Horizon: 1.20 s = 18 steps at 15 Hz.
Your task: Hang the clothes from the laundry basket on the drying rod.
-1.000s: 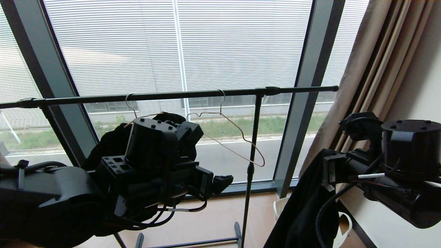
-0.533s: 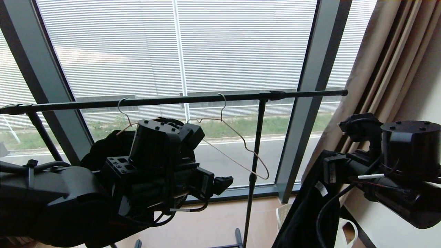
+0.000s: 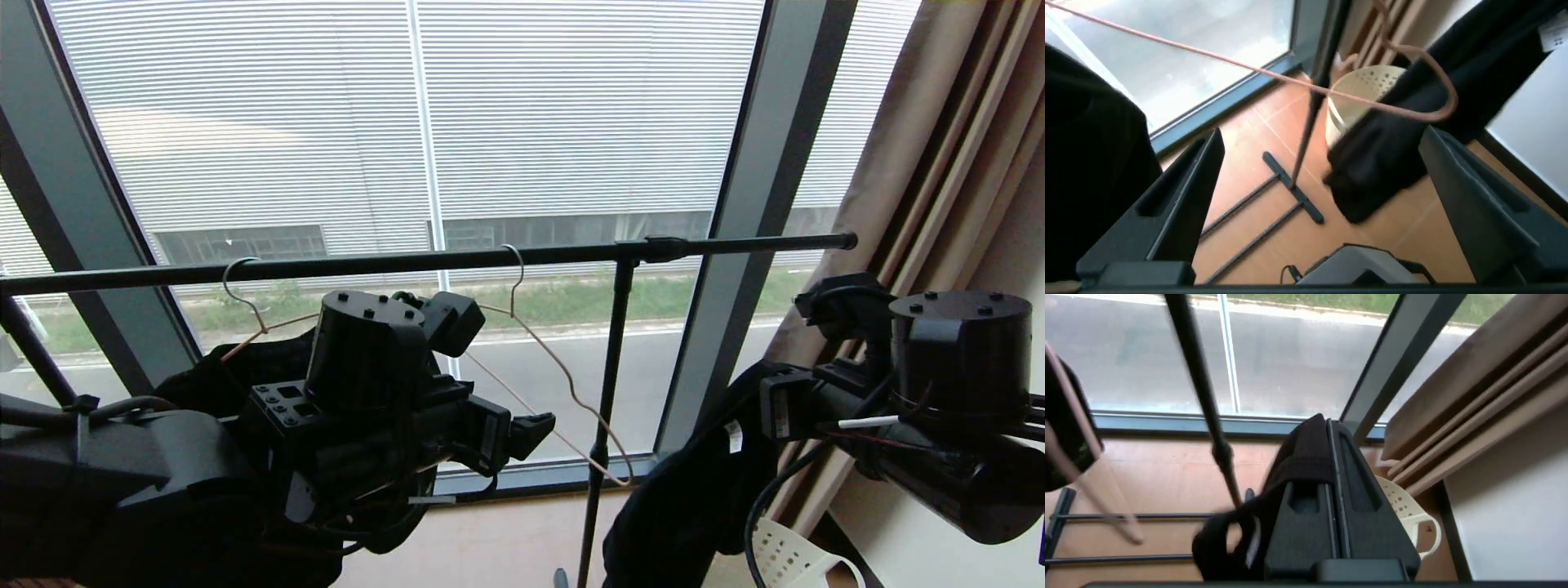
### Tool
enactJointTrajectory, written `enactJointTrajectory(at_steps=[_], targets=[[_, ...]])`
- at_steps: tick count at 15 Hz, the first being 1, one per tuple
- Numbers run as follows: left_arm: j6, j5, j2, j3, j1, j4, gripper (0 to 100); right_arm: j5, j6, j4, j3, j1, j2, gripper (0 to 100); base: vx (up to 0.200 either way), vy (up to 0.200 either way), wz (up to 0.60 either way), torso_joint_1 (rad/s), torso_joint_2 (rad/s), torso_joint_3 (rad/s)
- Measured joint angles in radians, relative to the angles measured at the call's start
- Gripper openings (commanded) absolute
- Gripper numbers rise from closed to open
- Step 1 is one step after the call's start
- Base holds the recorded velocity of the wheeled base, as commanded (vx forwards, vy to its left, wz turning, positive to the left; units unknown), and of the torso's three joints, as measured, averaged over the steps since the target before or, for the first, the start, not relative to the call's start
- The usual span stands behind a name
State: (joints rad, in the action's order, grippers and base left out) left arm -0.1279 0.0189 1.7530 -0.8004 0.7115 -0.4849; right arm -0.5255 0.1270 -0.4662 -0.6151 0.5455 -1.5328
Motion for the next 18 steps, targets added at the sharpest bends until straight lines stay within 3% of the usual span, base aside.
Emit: enactJointTrajectory(at_steps=[3, 8, 15, 18], targets=[[0.001, 0.001, 0.001, 0.053, -0.002, -0.09, 100, 0.006, 0.0, 0.0, 0.0, 0.002, -0.001, 0, 0.0, 0.0, 0.0, 0.0, 0.0, 0.0], [-0.001, 0.019, 0.029, 0.014, 0.029, -0.09, 100, 0.011, 0.0, -0.001, -0.006, 0.001, -0.006, 0, 0.0, 0.0, 0.0, 0.0, 0.0, 0.0], [-0.011, 0.164, 0.154, -0.211, 0.094, 0.084, 100, 0.012, 0.0, -0.001, -0.012, 0.001, -0.011, 0, 0.0, 0.0, 0.0, 0.0, 0.0, 0.0], [-0.051, 0.247, 0.219, -0.306, 0.099, 0.163, 100, 0.016, 0.0, -0.002, -0.012, 0.001, -0.013, 0, 0.0, 0.0, 0.0, 0.0, 0.0, 0.0]])
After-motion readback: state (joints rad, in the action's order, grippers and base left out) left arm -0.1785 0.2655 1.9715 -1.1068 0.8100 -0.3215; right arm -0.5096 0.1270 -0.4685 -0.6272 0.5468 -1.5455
